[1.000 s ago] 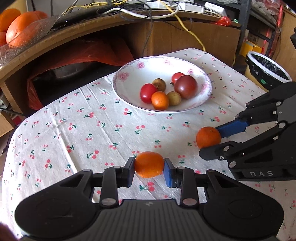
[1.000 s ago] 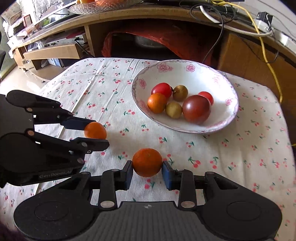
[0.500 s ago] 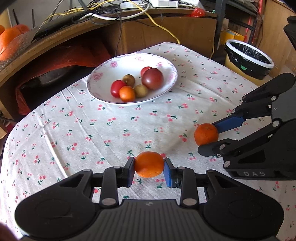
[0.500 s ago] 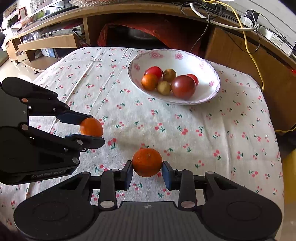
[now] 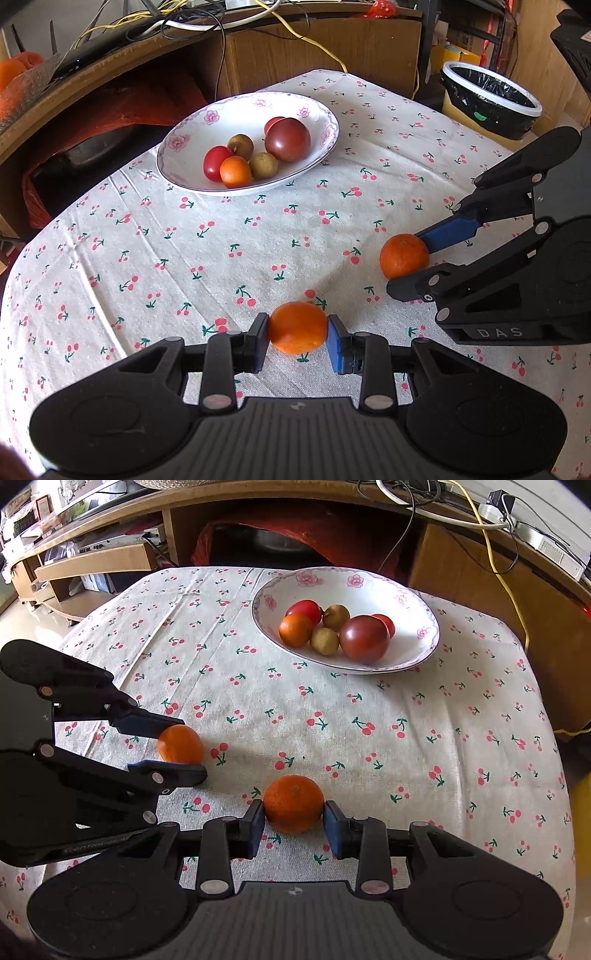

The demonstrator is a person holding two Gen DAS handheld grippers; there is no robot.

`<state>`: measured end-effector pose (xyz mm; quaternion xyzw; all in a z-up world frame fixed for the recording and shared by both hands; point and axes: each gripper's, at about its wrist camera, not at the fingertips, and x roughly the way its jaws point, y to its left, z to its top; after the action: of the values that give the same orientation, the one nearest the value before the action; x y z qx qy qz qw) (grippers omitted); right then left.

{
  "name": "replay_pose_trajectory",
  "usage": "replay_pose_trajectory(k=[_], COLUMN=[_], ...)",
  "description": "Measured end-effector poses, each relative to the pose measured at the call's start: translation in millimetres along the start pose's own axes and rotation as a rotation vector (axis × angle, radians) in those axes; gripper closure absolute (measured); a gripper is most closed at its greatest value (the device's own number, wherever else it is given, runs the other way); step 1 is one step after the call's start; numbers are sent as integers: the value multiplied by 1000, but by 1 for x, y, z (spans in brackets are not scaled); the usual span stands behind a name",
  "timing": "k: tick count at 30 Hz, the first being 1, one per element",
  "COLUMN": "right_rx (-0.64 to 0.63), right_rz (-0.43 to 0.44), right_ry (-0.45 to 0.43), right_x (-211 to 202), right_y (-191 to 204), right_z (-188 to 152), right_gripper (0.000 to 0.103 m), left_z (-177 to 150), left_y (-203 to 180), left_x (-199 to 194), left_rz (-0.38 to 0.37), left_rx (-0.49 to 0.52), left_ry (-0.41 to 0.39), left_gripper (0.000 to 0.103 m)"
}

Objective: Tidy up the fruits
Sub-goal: 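Carry both held oranges over the bowl with both tools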

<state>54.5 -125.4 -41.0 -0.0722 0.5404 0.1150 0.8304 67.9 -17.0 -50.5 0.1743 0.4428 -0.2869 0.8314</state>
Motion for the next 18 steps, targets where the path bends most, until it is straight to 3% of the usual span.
replay_pose_trajectory(k=[18], right_rx=[0], right_rz=[20], right_ry=[-24], right_x=[-3], right_y=[3], right_z=[3], right_gripper=[75], left_z=[0], left_y=[1], left_x=[-4], left_rz=[30], left_rx=[5], left_ry=[-6], left_gripper=[62])
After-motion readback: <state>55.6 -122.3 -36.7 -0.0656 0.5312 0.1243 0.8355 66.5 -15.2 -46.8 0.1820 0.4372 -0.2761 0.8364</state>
